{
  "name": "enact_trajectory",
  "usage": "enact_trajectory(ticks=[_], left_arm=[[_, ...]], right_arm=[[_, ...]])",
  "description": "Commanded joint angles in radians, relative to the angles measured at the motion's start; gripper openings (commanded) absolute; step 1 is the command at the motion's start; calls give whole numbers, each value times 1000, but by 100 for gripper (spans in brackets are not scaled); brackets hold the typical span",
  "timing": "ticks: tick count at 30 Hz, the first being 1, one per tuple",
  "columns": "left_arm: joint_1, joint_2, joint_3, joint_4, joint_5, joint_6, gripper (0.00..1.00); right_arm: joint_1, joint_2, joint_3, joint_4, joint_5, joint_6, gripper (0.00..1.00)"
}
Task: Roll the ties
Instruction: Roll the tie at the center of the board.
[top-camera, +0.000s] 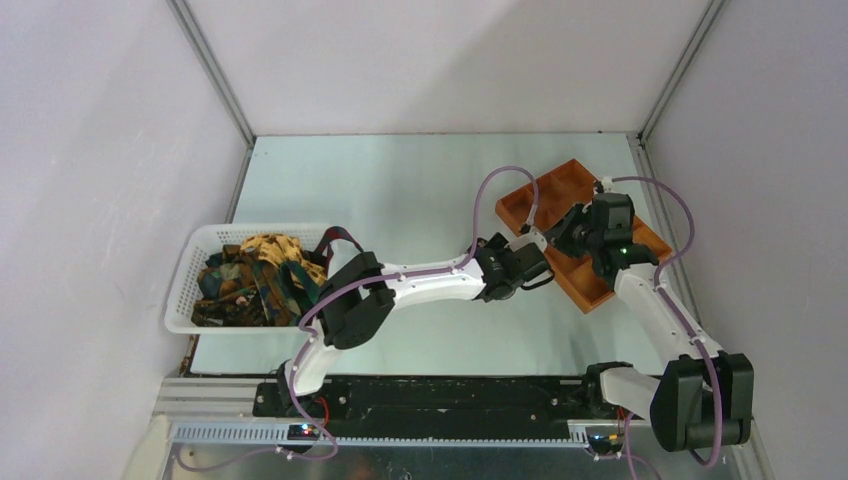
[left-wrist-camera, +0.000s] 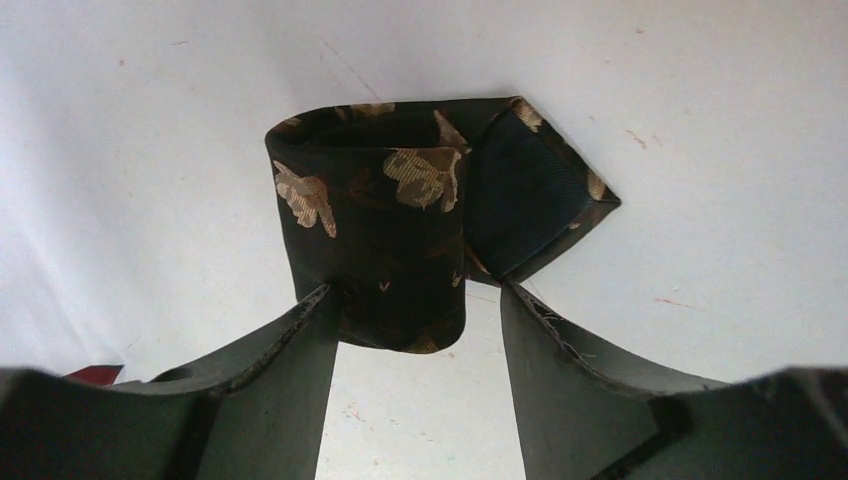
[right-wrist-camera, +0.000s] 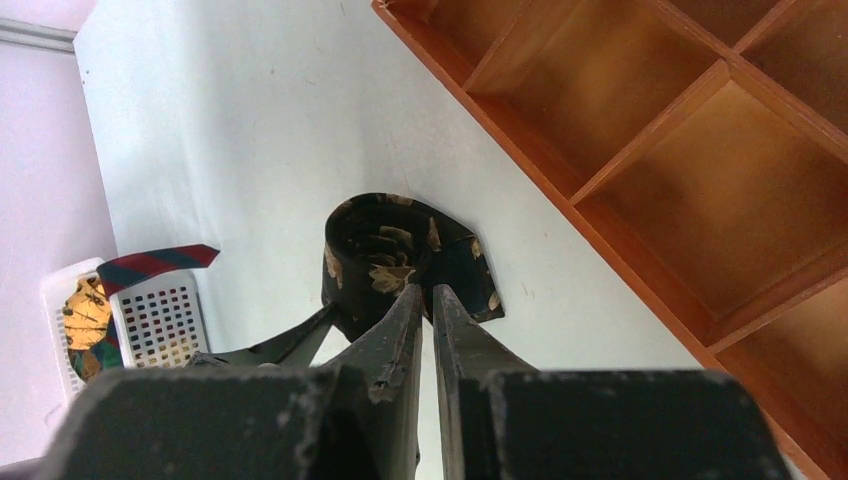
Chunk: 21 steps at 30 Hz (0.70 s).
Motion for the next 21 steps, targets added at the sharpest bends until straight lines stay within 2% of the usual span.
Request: enact_trajectory(ticks=[1, 16, 21], left_arm=[[-31, -27, 48, 34, 128, -5, 63], [17, -50, 14, 100, 369, -75, 65], [37, -69, -20, 120, 386, -82, 65]], right_arm=[[3, -32, -5, 20, -18, 0, 12], [-12, -32, -5, 14, -19, -2, 12], [-14, -34, -5, 14, -20, 0, 12]])
